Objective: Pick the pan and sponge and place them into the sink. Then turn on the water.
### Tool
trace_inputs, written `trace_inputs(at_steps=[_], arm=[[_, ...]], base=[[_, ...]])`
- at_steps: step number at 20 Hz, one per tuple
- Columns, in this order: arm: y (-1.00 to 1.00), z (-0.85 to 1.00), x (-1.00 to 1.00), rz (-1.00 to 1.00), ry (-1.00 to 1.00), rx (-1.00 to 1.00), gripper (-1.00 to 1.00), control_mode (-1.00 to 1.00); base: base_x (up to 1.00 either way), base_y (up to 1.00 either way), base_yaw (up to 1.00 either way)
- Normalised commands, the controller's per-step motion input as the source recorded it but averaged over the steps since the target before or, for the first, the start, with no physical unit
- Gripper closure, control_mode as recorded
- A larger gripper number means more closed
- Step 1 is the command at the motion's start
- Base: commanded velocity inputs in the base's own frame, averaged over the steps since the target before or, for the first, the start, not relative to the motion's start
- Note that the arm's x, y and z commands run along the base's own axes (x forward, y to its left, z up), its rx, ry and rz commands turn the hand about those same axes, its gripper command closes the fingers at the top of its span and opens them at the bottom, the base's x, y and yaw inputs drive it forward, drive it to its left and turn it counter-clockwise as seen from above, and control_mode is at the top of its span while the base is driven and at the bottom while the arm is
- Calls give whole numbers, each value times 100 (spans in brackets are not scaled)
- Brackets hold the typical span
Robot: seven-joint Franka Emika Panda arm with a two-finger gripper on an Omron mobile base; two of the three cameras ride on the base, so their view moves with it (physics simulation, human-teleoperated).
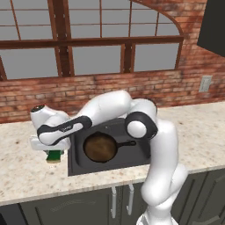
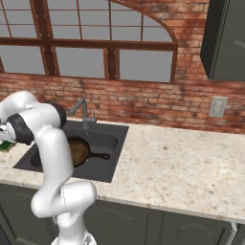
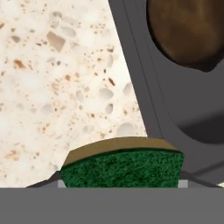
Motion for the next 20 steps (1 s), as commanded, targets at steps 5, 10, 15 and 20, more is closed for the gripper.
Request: trace_inputs(at_steps=[5,10,15,20], arm=[[-87,15,-22,0,-5,9,100,-100],[-80,21,-25,0,-6,9,100,-100],[-74,28,-1,0,-2,12,100,-100],[-71,3,2,0,0,15,100,-100]], base=[[0,0,0],[0,0,0],[0,0,0],[0,0,0]])
